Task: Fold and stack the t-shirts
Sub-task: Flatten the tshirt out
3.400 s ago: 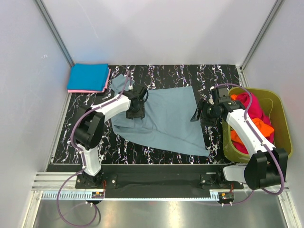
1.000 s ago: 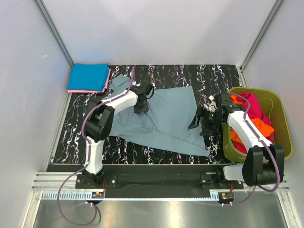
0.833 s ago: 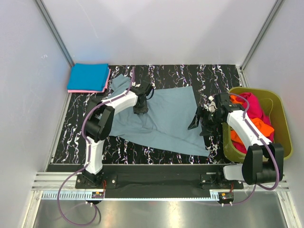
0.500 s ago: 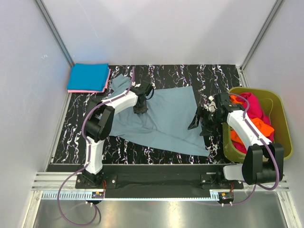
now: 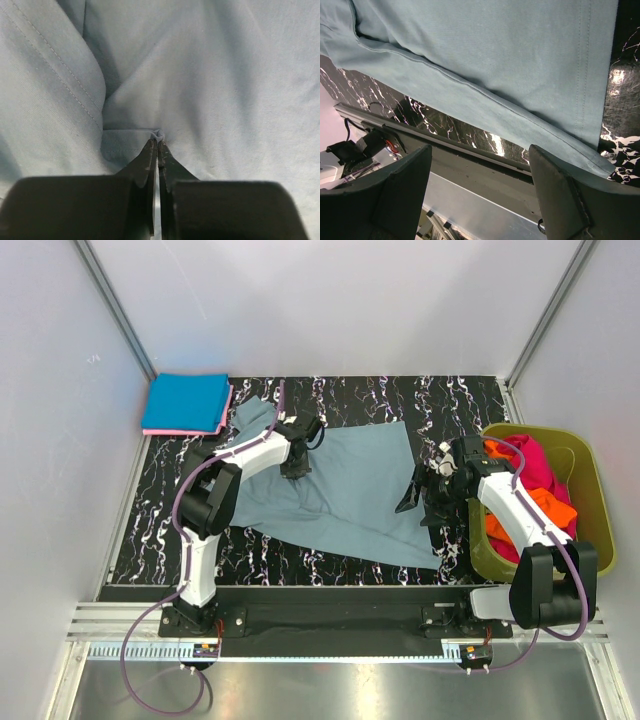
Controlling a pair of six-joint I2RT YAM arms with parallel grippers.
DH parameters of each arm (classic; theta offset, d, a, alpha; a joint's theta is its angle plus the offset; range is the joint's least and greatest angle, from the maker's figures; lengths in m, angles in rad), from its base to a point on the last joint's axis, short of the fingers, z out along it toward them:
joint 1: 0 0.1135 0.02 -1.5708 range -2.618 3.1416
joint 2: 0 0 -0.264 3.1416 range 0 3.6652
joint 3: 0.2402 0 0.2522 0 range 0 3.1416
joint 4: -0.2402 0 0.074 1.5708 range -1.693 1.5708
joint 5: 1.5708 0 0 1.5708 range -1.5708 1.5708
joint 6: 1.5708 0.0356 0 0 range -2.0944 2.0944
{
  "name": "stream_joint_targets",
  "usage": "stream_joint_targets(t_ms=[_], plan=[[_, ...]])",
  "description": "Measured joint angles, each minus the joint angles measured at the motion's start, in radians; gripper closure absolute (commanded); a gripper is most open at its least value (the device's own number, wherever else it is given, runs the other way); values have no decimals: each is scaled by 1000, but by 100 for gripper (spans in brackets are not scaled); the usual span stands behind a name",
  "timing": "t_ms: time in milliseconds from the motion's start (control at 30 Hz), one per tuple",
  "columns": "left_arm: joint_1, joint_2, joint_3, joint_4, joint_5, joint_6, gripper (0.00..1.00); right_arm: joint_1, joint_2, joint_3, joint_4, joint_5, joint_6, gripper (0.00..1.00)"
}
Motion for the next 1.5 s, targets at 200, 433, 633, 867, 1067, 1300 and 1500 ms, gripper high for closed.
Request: stream_joint_targets(t_ms=[200,433,633,867,1067,1300,1500], plan=[[0,-43,-21,-3,-7,9,100,0,11,-2,2,51,63,39],[0,-457,-227,-20,-21,11,100,-5,30,-91,23,168,240,37],[0,-911,-494,-26,-21,-36,100,-8,-7,-190,57,255,383,37],[0,-1293,-636,-250,-111,-151,100,-9,-117,-234,83,263,470,39],[1,-1572,-653,-439,-173,-283,100,0,-106,-262,134,210,425,42],[1,-1705,-704,-613,-139,-446,100,176,-106,-260,122,198,373,40],[1,-1712,-704,-653,-75,-475,93,208,31,-103,100,227,289,33]])
